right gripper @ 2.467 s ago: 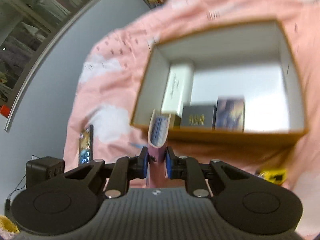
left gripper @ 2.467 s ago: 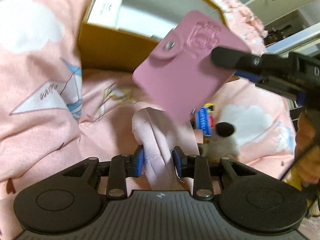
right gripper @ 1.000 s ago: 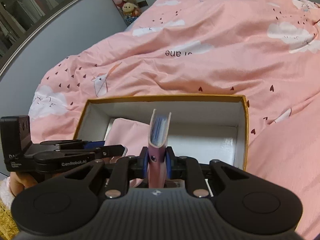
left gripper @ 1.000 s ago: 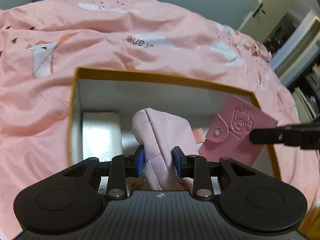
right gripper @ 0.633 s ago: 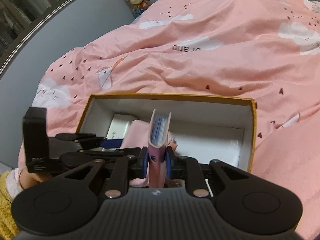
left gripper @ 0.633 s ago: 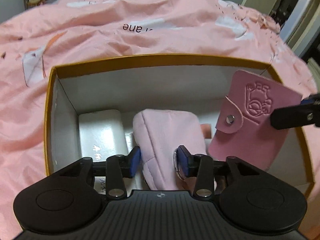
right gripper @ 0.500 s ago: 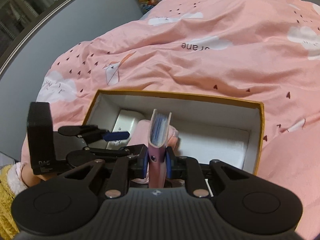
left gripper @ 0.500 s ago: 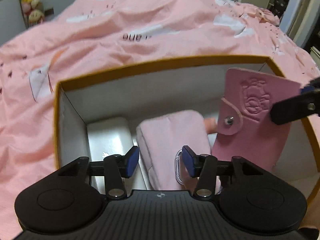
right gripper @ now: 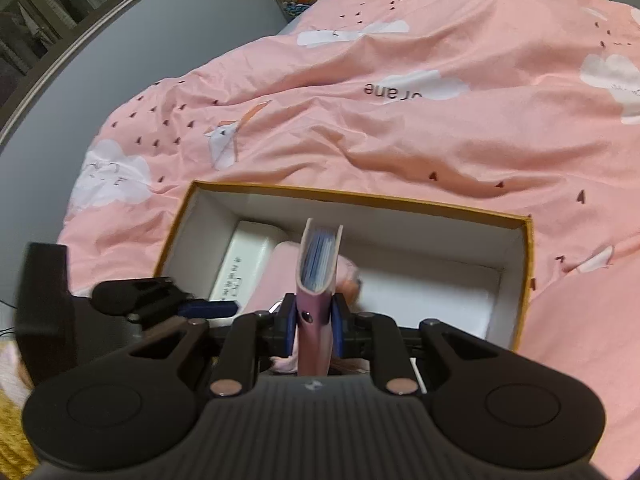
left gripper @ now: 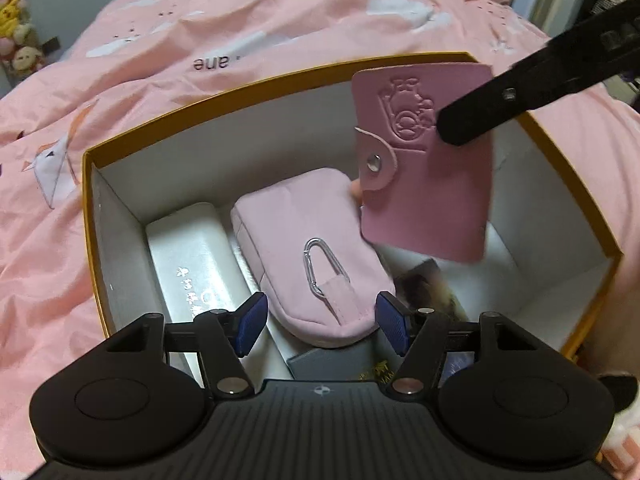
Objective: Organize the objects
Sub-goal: 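Release the pink pouch into the orange box with the left tool while the right holds the wallet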
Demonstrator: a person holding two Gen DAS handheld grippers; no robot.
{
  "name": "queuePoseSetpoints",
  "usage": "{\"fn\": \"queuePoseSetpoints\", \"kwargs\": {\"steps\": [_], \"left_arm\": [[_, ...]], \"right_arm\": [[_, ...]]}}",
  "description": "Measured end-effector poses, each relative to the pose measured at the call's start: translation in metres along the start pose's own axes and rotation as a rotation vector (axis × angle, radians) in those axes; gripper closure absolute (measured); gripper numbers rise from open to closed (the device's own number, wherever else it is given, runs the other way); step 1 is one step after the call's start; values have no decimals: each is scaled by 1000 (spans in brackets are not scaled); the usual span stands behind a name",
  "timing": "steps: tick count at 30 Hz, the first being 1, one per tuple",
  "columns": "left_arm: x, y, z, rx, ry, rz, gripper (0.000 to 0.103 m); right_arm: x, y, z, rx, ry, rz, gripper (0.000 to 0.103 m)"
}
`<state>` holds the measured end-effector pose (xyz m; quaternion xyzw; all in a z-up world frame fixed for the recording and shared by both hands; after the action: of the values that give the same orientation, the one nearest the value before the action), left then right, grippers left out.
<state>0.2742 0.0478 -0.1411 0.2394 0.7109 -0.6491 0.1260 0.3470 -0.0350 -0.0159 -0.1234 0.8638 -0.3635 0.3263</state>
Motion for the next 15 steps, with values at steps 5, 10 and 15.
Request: {"fn": "queuePoseSetpoints", "kwargs": {"steps": [5, 10, 15], "left_arm": [[-2, 10, -10, -109, -6, -19, 58], [3, 4, -14, -30, -64, 2, 60], [4, -11, -19, 28, -82, -4, 60]], "right_arm": [[-4, 4, -14, -37, -34, -12, 84], [-11, 18, -21, -77, -61, -32, 84], [-14, 42, -26, -130, -61, -92, 84]]}}
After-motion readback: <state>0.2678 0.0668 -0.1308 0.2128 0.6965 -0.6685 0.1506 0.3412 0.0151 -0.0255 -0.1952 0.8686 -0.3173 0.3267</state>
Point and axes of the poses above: each gripper's, at about its wrist camera, not at the fingertips, and y roughly the way its jaws point, z to its right, x to its underside, the point moved 9 cm from there along y, roughly the way its jaws point, and after that the axes turned 11 degrees about -x, right-handed, at the moved point
